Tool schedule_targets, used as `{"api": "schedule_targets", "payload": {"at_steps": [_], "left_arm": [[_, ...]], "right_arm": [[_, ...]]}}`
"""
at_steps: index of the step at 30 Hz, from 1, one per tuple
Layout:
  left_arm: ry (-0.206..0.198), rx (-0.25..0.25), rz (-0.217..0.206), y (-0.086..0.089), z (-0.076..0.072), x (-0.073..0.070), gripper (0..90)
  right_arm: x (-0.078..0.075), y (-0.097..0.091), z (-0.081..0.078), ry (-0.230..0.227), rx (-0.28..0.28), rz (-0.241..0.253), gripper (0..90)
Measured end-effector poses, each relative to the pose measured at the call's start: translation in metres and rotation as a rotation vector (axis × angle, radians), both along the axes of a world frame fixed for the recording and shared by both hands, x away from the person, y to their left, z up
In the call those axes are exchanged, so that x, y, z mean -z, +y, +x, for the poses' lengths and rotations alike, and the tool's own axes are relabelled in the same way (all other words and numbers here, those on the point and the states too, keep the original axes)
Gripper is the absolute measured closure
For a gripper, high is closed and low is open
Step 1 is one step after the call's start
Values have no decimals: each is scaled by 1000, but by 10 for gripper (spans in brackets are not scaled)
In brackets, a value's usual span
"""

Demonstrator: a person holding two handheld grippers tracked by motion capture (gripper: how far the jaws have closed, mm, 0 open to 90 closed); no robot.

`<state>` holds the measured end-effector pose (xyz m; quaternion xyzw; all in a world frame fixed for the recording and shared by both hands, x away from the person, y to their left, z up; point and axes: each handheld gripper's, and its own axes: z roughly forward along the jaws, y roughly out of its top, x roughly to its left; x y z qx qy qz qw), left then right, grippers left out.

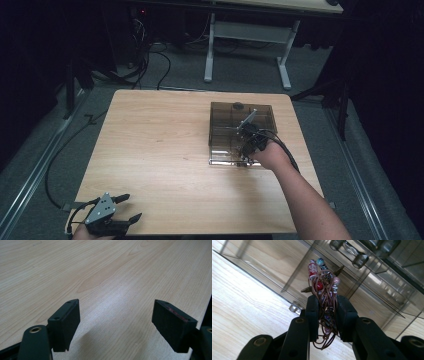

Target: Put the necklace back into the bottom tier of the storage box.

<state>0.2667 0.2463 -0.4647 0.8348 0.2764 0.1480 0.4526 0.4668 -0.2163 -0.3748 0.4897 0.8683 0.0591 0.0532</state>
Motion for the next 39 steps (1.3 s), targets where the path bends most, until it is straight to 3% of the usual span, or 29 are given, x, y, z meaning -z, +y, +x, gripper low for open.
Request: {"api": "schedule_targets", "payload": {"at_steps": [12,13,16,17,24,26,39], "left_arm": [[0,0,0,0,0,0,230],[0,0,0,0,0,0,229],[0,1,1,0,0,0,229],[0,1,1,0,0,0,229],[0,0,1,0,0,0,229],[0,0,1,0,0,0,229],[0,0,3,0,0,0,229]], "right_arm": [[7,3,2,12,9,-11,740],[8,3,3,4,-10,-14,741],[10,6,3,12,14,-8,740],[11,6,5,6,-12,-9,741],[16,12,8,12,7,-8,740],[19,12,10,14,-13,-13,740],[31,15,13,26,-10,-22,731]]}}
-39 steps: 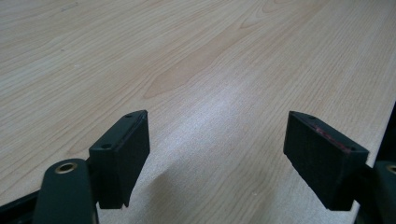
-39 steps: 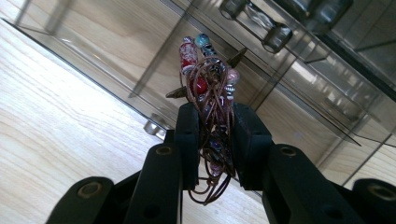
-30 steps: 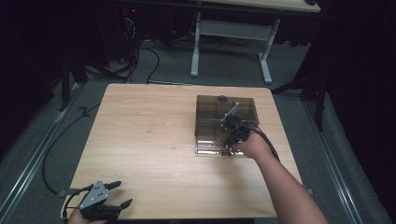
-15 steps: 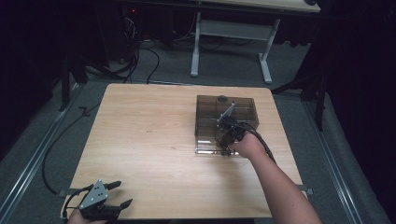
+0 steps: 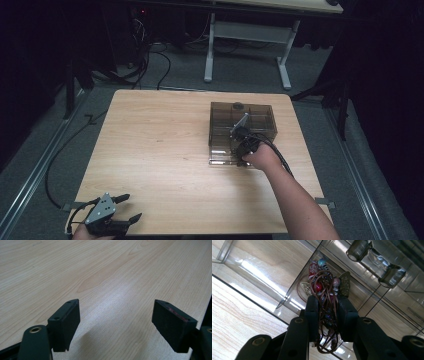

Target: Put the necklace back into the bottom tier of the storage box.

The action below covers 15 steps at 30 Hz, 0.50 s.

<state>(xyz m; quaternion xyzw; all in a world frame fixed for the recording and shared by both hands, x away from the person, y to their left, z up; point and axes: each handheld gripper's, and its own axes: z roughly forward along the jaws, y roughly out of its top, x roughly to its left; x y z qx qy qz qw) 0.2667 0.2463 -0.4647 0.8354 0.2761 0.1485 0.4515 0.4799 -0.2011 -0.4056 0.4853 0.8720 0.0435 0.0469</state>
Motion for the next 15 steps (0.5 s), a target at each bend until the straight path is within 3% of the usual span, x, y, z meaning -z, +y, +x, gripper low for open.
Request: {"api": "schedule_targets", "payload": {"at_steps": [6,11,15], "left_arm": [[0,0,0,0,0,0,229],[2,1,1,0,0,0,229],[2,-1,0,0,0,0,230]], "right_arm": [[-2,1,0,1,17,17,661],[-18,-3,-2,-35,21,54,656],[-33,-9,-6,-31,43,70,761]]}}
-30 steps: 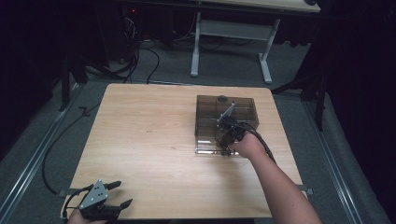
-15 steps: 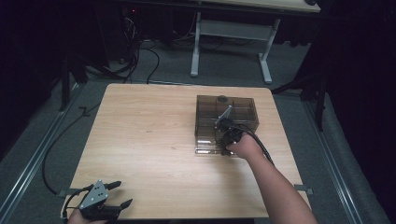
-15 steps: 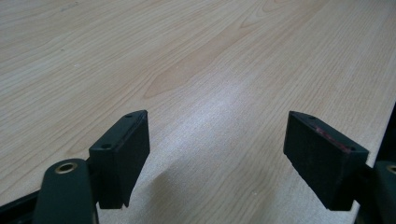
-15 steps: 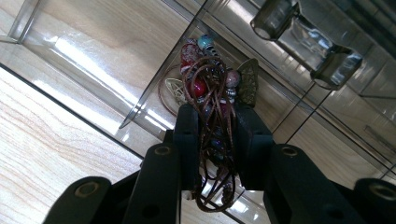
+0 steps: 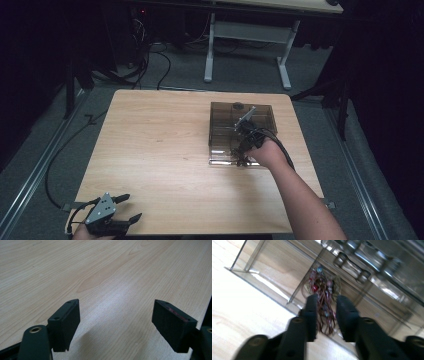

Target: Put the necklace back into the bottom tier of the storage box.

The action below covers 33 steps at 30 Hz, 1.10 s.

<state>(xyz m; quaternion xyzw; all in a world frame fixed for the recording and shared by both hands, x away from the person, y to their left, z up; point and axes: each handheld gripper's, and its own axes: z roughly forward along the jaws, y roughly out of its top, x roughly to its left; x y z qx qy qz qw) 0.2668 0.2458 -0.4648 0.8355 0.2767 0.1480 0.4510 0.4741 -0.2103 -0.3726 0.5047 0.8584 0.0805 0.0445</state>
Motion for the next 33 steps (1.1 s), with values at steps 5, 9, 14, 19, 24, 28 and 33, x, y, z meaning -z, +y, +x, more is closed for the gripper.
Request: {"api": "schedule_targets", "payload": {"at_steps": [5,9,14,19,24,28,33], "left_arm": [[0,1,2,-1,1,0,230],[-1,-2,1,0,0,0,230],[-1,-3,1,0,0,0,230],[-1,-3,1,0,0,0,230],[-1,-2,3,-1,0,0,230],[0,-2,4,-1,0,0,230],[-1,-3,4,-1,0,0,230]], "right_arm": [[3,-8,-8,44,15,-19,873],[16,-10,-7,51,10,-26,887],[30,-5,-5,58,-3,-31,887],[29,-4,-6,53,-7,-30,880],[12,-6,-7,17,7,-2,880],[3,-10,-5,-19,17,0,879],[11,-7,1,-27,47,-38,870]]}}
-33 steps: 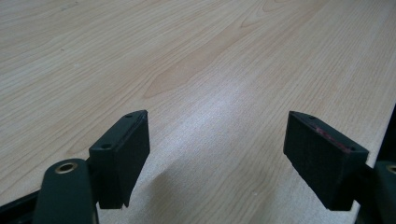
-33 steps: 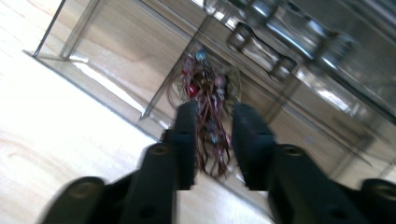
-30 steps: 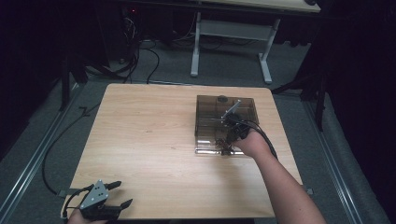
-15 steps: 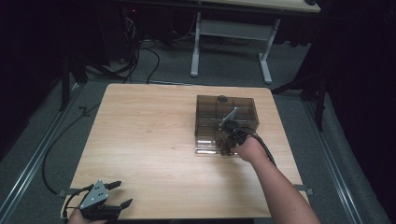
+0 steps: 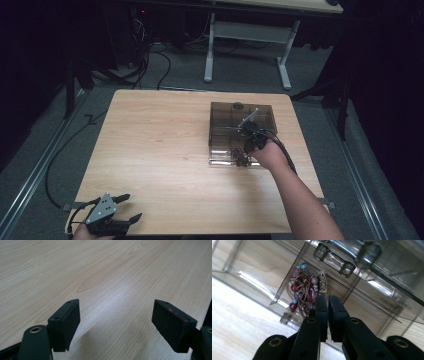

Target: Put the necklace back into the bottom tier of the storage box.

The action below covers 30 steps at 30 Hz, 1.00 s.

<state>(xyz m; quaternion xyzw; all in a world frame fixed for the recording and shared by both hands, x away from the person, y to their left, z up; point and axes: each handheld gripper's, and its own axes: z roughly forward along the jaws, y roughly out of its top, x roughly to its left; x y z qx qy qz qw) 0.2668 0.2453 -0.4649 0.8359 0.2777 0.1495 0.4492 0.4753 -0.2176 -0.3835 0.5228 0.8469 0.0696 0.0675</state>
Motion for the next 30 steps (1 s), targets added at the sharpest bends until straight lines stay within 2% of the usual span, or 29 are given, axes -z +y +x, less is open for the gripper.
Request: {"api": "schedule_targets", "payload": {"at_steps": [4,5,7,10,12,16,20,24,30], "left_arm": [[-1,0,-2,0,0,0,230],[0,0,-2,0,0,0,230],[-1,-1,-3,0,0,0,230],[0,1,-1,0,0,0,230],[-2,-1,-3,0,0,0,230],[0,2,1,0,0,0,230],[0,3,0,0,0,0,230],[-1,1,0,0,0,0,230],[-3,1,-3,0,-1,0,230]], "right_arm": [[7,16,0,25,-48,27,871],[11,21,0,31,-74,22,871],[18,27,0,51,-89,0,871],[20,29,0,55,-92,1,866],[16,28,-1,56,-76,7,852],[2,18,-6,30,-72,30,834],[-5,9,-18,39,-42,52,830],[-3,1,-31,37,-60,60,815],[2,-9,-52,35,-45,93,788]]}}
